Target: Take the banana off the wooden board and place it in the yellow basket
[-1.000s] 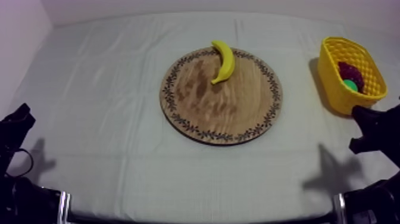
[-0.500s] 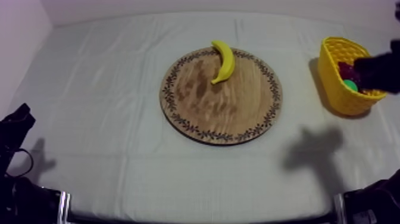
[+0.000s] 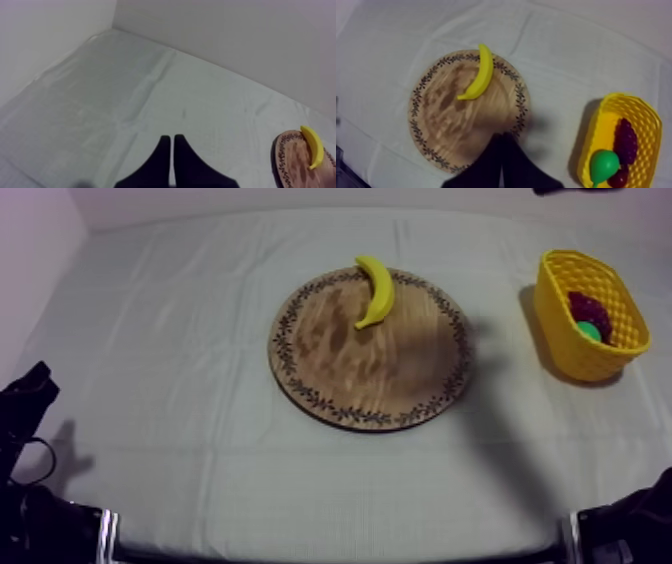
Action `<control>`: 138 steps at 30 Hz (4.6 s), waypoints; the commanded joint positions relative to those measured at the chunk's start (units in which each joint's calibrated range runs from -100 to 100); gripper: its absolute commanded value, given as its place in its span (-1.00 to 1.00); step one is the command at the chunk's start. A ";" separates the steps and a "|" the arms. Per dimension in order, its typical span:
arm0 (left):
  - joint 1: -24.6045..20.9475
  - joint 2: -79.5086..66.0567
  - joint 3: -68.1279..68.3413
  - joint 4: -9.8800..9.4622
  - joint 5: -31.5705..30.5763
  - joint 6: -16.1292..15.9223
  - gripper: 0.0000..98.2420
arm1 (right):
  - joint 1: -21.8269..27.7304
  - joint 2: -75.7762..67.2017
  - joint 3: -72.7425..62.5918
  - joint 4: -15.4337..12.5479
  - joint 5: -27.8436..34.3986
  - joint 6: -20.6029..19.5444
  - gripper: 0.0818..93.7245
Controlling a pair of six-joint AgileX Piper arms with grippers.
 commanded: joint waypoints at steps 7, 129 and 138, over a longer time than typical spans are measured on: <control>-0.02 0.02 -0.02 0.03 -0.02 0.00 -1.00 | -2.52 20.23 -19.99 0.64 4.84 -5.21 -0.99; -0.02 0.02 -0.02 0.03 -0.02 0.00 -1.00 | -3.17 54.89 -34.09 -0.69 6.80 -9.47 -0.53; -0.02 0.02 -0.02 0.03 -0.02 0.00 -1.00 | -2.95 42.51 -31.30 -0.16 10.49 -7.89 -0.53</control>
